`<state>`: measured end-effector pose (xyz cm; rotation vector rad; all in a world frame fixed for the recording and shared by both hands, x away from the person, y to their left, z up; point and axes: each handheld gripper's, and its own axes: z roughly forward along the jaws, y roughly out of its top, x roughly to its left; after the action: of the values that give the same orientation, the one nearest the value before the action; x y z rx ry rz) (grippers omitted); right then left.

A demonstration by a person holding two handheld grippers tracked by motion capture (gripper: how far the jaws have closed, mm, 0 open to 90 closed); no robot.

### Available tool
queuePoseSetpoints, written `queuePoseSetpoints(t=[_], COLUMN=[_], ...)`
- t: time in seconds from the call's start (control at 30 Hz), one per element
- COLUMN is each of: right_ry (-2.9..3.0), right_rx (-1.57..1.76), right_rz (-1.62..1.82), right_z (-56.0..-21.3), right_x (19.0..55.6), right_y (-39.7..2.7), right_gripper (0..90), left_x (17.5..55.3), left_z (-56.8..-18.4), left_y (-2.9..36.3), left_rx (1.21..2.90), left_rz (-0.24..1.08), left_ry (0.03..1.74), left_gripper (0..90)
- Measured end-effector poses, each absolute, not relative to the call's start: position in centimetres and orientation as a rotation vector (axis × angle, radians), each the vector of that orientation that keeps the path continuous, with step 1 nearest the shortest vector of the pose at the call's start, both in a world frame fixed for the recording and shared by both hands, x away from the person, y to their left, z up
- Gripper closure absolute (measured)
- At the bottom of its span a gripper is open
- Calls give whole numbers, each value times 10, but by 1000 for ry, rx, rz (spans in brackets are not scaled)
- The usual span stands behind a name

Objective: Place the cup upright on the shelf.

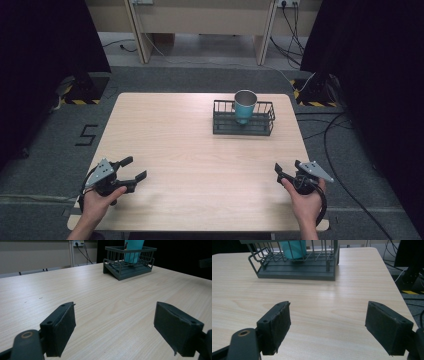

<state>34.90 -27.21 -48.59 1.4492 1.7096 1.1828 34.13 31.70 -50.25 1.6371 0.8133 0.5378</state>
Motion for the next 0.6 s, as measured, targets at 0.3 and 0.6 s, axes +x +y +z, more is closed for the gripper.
queuePoseSetpoints(t=[0.3, 0.6], right_ry=[1684, 1664], right_rx=[1470, 1468], right_rz=[1184, 1188], right_z=[-496, -502], right_x=[339, 333], right_y=[-280, -283], right_gripper=[214, 215], left_x=[342, 342], left_z=[-503, -503], left_y=[317, 317], left_rx=[1639, 1639], left_rz=[539, 539], left_ry=[815, 816], left_gripper=[168, 169])
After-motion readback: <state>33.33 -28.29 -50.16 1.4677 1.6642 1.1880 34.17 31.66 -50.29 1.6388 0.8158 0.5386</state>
